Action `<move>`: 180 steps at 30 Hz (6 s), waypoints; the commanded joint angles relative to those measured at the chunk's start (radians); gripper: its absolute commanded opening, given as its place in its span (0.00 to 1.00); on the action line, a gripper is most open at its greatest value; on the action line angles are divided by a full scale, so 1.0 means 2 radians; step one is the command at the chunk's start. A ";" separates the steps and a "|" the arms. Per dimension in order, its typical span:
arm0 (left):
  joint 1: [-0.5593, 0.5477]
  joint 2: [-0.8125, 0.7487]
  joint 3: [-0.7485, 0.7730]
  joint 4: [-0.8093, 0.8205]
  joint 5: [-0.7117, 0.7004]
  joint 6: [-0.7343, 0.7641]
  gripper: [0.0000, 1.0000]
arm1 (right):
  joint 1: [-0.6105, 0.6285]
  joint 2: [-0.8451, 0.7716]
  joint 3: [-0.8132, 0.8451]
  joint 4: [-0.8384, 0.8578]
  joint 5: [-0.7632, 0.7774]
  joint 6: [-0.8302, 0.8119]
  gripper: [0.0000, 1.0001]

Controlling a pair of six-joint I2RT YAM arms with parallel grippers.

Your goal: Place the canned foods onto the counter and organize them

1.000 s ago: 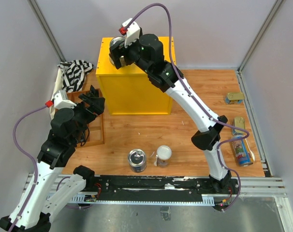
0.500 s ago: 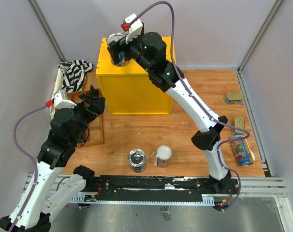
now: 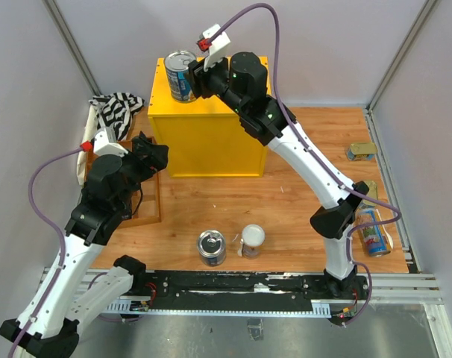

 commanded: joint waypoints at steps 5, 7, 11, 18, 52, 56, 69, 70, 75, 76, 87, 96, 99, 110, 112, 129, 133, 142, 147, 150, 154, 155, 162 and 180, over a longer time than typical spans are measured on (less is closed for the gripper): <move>-0.003 0.006 -0.016 0.019 0.034 0.019 0.91 | -0.036 0.027 0.026 -0.007 -0.043 0.031 0.34; -0.003 0.010 -0.019 0.020 0.039 0.021 0.91 | -0.037 0.042 0.043 -0.011 -0.053 0.033 0.33; -0.003 0.019 -0.018 0.019 0.050 0.028 0.89 | -0.045 0.068 0.061 -0.014 -0.075 0.046 0.29; -0.003 0.023 -0.025 0.009 0.062 0.029 0.88 | -0.047 0.083 0.050 0.004 -0.085 0.052 0.30; -0.011 0.012 -0.087 -0.037 0.108 -0.011 0.87 | -0.031 0.119 0.093 -0.009 -0.130 0.071 0.40; -0.019 0.022 -0.096 -0.026 0.110 -0.016 0.88 | -0.047 0.144 0.112 0.009 -0.132 0.080 0.41; -0.042 0.036 -0.100 -0.024 0.119 -0.020 0.89 | -0.077 0.183 0.142 0.057 -0.126 0.093 0.48; -0.043 0.035 -0.098 -0.028 0.124 -0.019 0.89 | -0.075 0.175 0.135 0.056 -0.126 0.092 0.50; -0.057 0.029 -0.085 -0.047 0.155 -0.019 0.89 | -0.059 0.095 0.068 0.046 -0.106 0.072 0.60; -0.062 0.031 -0.084 -0.051 0.161 -0.020 0.89 | -0.055 0.079 0.053 0.039 -0.102 0.070 0.62; -0.105 0.003 -0.093 -0.101 0.108 -0.064 0.89 | 0.039 -0.160 -0.231 -0.049 -0.014 0.033 0.70; -0.105 -0.043 -0.131 -0.106 0.063 -0.114 0.91 | 0.172 -0.280 -0.400 -0.098 0.062 0.043 0.82; -0.105 -0.055 -0.141 -0.106 0.057 -0.126 0.91 | 0.199 -0.303 -0.442 -0.109 0.066 0.066 0.83; -0.105 -0.089 -0.175 -0.080 0.056 -0.163 0.91 | 0.290 -0.324 -0.554 -0.112 0.089 0.129 0.92; -0.105 -0.091 -0.175 -0.077 0.057 -0.164 0.91 | 0.298 -0.319 -0.564 -0.113 0.086 0.138 0.92; -0.104 -0.125 -0.187 -0.067 0.041 -0.182 0.92 | 0.298 -0.260 -0.593 -0.130 0.040 0.145 0.98; -0.105 -0.131 -0.188 -0.072 0.039 -0.185 0.92 | 0.295 -0.251 -0.597 -0.130 0.042 0.155 0.98; -0.105 -0.142 -0.190 -0.080 0.039 -0.188 0.92 | 0.280 -0.236 -0.610 -0.128 0.044 0.173 0.98; -0.105 -0.144 -0.194 -0.079 0.039 -0.189 0.92 | 0.273 -0.225 -0.612 -0.128 0.041 0.178 0.98; -0.105 -0.144 -0.195 -0.078 0.039 -0.190 0.92 | 0.269 -0.219 -0.614 -0.127 0.038 0.178 0.98; -0.105 -0.145 -0.197 -0.079 0.039 -0.191 0.92 | 0.264 -0.214 -0.620 -0.118 0.033 0.179 0.98; -0.105 -0.145 -0.197 -0.079 0.040 -0.191 0.92 | 0.262 -0.213 -0.624 -0.114 0.031 0.178 0.98; -0.105 -0.156 -0.207 -0.079 0.041 -0.197 0.92 | 0.256 -0.206 -0.639 -0.078 0.012 0.174 0.98; -0.105 -0.185 -0.214 -0.090 0.035 -0.207 0.92 | 0.256 -0.221 -0.705 0.059 0.000 0.154 0.35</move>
